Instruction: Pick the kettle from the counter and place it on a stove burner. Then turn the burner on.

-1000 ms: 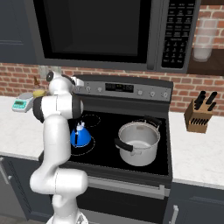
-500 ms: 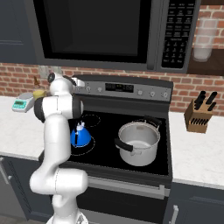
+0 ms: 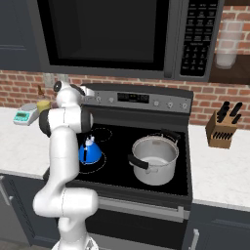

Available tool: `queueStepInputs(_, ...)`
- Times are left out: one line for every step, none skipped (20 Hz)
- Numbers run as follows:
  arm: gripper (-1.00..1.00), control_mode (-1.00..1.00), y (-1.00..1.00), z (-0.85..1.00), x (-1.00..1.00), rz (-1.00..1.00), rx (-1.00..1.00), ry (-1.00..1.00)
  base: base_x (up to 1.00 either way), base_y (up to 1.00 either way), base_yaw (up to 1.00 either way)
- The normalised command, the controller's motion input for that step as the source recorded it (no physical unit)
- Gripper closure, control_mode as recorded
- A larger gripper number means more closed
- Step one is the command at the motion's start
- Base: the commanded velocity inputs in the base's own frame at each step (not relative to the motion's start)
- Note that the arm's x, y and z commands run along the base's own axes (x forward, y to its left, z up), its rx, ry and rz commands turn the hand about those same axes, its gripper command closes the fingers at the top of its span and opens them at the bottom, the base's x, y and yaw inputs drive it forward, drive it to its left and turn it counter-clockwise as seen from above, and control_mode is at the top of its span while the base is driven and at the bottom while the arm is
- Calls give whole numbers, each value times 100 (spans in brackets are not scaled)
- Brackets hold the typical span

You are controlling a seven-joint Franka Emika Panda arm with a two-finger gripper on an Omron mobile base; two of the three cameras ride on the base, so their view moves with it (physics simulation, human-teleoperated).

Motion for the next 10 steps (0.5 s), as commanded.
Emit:
queueStepInputs(-100, -100, 0, -6, 16, 0, 0, 0, 0, 0, 0)
queueStepInputs(-100, -100, 0, -11, 16, 0, -1, 0, 0, 0, 0)
queueStepInputs(-100, -100, 0, -12, 16, 0, -1, 0, 0, 0, 0)
queueStepInputs(-100, -100, 0, -14, 13, 0, -1, 0, 0, 0, 0)
queueStepInputs(-100, -100, 0, -14, 14, 0, -1, 0, 0, 0, 0)
queueStepInputs(-100, -100, 0, -16, 11, 0, -1, 0, 0, 0, 0)
queueStepInputs(-100, -100, 0, -13, 14, 0, 0, 0, 0, 0, 0)
queueStepInputs(-100, -100, 0, -12, 17, 0, 0, 0, 0, 0, 0)
queueStepInputs(-100, -100, 0, -9, 22, 0, 0, 0, 0, 0, 0)
queueStepInputs(-100, -100, 0, -11, 24, 0, 0, 0, 0, 0, 0)
